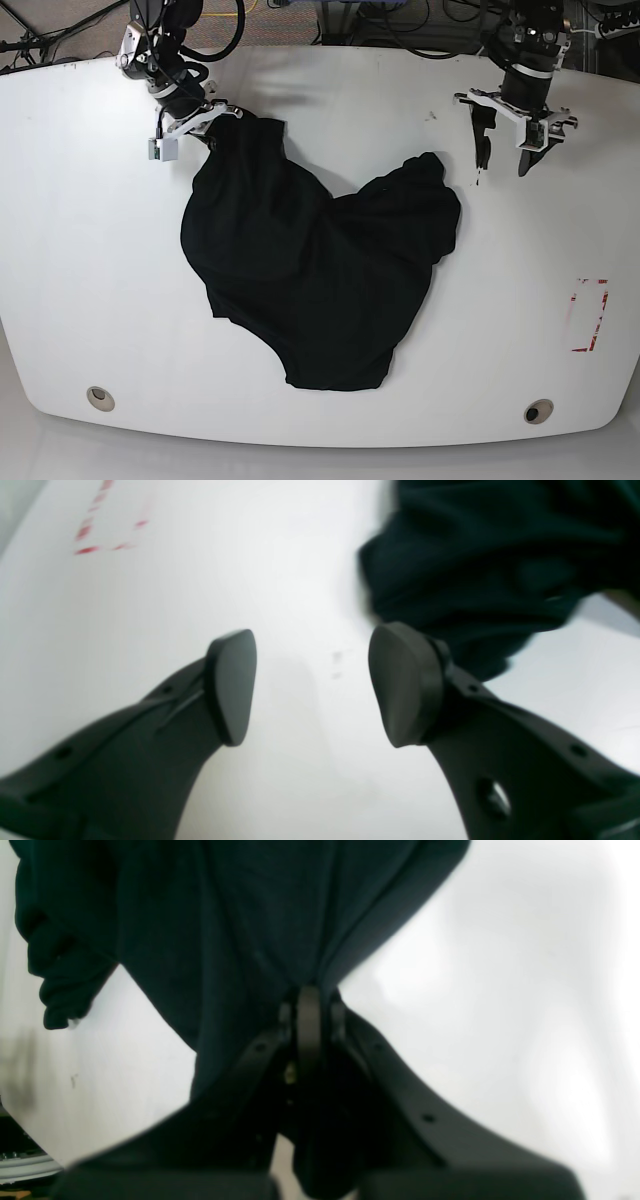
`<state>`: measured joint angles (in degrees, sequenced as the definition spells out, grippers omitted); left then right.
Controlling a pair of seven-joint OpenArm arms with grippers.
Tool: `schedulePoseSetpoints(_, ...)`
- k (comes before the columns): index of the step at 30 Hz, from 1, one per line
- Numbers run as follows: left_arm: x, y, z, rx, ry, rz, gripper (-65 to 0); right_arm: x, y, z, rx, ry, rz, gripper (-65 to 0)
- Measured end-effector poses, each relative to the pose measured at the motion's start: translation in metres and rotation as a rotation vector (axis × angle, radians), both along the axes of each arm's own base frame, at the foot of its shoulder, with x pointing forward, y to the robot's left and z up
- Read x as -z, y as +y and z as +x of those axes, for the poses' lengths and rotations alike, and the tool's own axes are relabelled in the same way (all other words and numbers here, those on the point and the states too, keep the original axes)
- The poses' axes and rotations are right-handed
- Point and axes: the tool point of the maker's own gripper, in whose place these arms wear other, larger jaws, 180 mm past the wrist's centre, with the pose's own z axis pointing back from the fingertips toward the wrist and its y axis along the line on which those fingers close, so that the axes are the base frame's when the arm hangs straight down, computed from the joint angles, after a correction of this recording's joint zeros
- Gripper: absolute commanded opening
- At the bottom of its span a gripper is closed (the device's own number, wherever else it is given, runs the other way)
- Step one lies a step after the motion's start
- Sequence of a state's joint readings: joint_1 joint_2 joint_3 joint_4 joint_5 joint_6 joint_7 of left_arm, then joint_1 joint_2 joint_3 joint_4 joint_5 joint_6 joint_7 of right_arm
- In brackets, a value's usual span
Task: Fold the T-shirt properly
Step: 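Move the left gripper down to the shirt's opposite edge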
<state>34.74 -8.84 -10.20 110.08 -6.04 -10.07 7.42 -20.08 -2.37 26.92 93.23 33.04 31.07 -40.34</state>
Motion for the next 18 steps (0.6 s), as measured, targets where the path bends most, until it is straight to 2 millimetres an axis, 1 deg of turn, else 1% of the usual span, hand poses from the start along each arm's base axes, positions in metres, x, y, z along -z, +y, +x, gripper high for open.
schedulePoseSetpoints(2, 0.008, -0.007, 0.002, 0.019, 0.045, -0.005, -25.8, 0.0, 0.0, 0.0, 0.0, 0.0, 0.0, -65.0)
schedulePoseSetpoints(4, 0.011, -0.013, 0.004, 0.031, 0.07, -0.019, -25.4, 0.0, 0.0, 0.0, 0.001, 0.001, 0.0, -65.0)
schedulePoseSetpoints(7, 0.009, -0.016, 0.01, 0.033, 0.073, -0.042, -25.1, 0.0, 0.001, 0.0, -0.003, 0.004, 0.0, -65.0)
schedulePoseSetpoints(12, 0.006, -0.009, 0.024, -0.011, 0.092, -0.073, -25.0, -0.004, 0.003, -0.003, -0.038, 0.015, -0.038, -65.0)
schedulePoseSetpoints(18, -0.013, -0.002, 0.048, -0.036, 0.033, -0.096, -24.4, -0.013, 0.004, -0.006, -0.053, -0.003, -0.056, -65.0)
